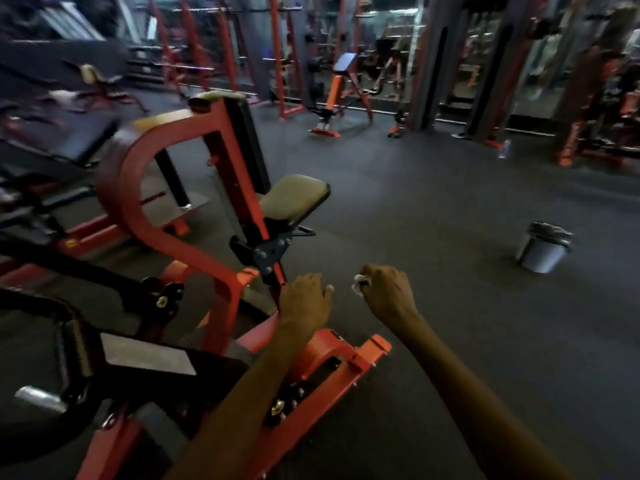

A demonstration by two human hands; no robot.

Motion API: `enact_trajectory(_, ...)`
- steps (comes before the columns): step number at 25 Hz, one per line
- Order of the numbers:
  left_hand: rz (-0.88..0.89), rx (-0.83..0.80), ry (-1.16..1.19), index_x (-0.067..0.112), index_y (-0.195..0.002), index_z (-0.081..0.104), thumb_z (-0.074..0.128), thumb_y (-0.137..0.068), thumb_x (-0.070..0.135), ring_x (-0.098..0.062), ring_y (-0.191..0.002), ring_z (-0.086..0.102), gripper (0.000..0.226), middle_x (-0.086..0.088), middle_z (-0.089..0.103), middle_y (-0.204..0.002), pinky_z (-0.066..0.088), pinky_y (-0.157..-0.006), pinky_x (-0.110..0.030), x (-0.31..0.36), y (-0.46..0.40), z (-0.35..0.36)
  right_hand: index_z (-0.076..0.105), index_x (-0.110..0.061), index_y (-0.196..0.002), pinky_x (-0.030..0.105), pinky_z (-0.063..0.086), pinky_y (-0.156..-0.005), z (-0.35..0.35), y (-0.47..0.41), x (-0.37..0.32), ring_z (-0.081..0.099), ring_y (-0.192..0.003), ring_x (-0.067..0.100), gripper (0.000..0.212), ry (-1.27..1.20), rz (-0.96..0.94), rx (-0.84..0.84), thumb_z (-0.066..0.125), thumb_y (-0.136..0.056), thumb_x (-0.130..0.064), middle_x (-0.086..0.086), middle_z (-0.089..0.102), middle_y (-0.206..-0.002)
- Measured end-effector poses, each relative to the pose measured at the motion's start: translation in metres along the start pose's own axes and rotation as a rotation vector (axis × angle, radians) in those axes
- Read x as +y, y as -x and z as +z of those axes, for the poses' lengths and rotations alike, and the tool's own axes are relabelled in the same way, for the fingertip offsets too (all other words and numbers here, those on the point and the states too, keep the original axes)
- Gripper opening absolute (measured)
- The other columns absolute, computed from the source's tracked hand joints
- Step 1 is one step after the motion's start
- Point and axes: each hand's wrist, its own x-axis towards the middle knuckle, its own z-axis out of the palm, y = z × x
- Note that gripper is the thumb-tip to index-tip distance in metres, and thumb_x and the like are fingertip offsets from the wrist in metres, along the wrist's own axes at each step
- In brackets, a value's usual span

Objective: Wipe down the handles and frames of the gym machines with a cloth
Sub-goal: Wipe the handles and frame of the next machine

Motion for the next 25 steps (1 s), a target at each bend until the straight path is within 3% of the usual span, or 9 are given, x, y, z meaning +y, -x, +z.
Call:
enact_trajectory(5,-0.252,0.158,0.004,0.014,-0.118,0.061,0.047,-0.097,0.033,-0.027,-0.113,0.057,0.032,-0.007,0.062,-0.121,0.043,-0.092,-0.035,-0.023,-0.047,-0.012,0.069,-0.008,-0.084,0.030,0.045,-0.064,0.039,-0.094,-0.002,0.066,-0.081,0.031,0.010,-0.148,-0.219,-0.150,0.061,-0.083,-0.013,0.012,0.071,-0.086)
enact_trajectory(8,-0.348,0.314,0.023,0.014,-0.119,0.061,0.049,-0.096,0.033,-0.027,-0.109,0.058,0.032,-0.007,0.064,-0.117,0.043,-0.089,-0.035,-0.044,-0.074,-0.029,0.067,-0.005,-0.086,0.037,0.051,-0.064,0.067,-0.143,-0.025,0.065,-0.081,0.032,0.011,-0.286,-0.329,-0.243,0.059,-0.085,-0.013,0.013,0.070,-0.086)
enact_trajectory(12,-0.421,0.547,-0.006,0.007,-0.127,0.058,0.054,-0.096,0.025,-0.031,-0.119,0.054,0.036,-0.012,0.060,-0.128,0.039,-0.098,-0.036,-0.085,-0.113,-0.070,0.057,0.000,-0.073,0.038,0.048,-0.060,0.104,-0.203,-0.078,0.065,-0.082,0.034,0.011,-0.473,-0.415,-0.318,0.060,-0.081,-0.007,0.017,0.069,-0.081)
enact_trajectory(16,-0.425,0.756,-0.103,0.005,-0.128,0.057,0.057,-0.095,0.021,-0.033,-0.130,0.046,0.037,-0.015,0.055,-0.135,0.037,-0.106,-0.043,-0.156,-0.160,-0.115,0.052,0.000,-0.072,0.025,0.036,-0.050,0.136,-0.250,-0.118,0.059,-0.065,0.027,0.012,-0.690,-0.315,-0.314,0.055,-0.083,0.004,0.015,0.061,-0.069)
enact_trajectory(17,-0.420,0.805,-0.139,0.005,-0.128,0.058,0.057,-0.094,0.020,-0.034,-0.130,0.046,0.037,-0.016,0.054,-0.136,0.038,-0.105,-0.044,-0.175,-0.172,-0.125,0.052,0.001,-0.073,0.016,0.033,-0.047,0.144,-0.257,-0.124,0.054,-0.061,0.022,0.012,-0.732,-0.286,-0.303,0.055,-0.083,0.005,0.011,0.057,-0.066)
enact_trajectory(20,-0.384,0.833,-0.246,0.006,-0.130,0.056,0.047,-0.096,0.026,-0.034,-0.132,0.045,0.040,-0.016,0.049,-0.141,0.039,-0.105,-0.045,-0.227,-0.212,-0.159,0.048,-0.009,-0.067,0.011,0.033,-0.046,0.181,-0.288,-0.147,0.047,-0.059,0.013,0.021,-0.861,-0.099,-0.381,0.053,-0.086,0.000,-0.001,0.051,-0.062)
enact_trajectory(22,-0.337,0.776,-0.334,0.006,-0.134,0.052,0.035,-0.098,0.033,-0.033,-0.135,0.041,0.048,-0.016,0.045,-0.145,0.036,-0.108,-0.045,-0.258,-0.240,-0.179,0.050,-0.017,-0.064,0.020,0.044,-0.054,0.221,-0.314,-0.160,0.054,-0.064,0.017,0.023,-0.957,0.027,-0.465,0.056,-0.084,-0.007,-0.003,0.055,-0.064)
enact_trajectory(25,-0.242,0.751,-0.386,0.007,-0.138,0.047,0.033,-0.100,0.033,-0.033,-0.133,0.043,0.048,-0.016,0.045,-0.145,0.039,-0.107,-0.050,-0.298,-0.273,-0.188,0.067,-0.009,-0.071,0.042,0.055,-0.069,0.276,-0.340,-0.176,0.066,-0.073,0.024,0.017,-1.040,0.187,-0.645,0.058,-0.082,-0.019,0.003,0.069,-0.072)
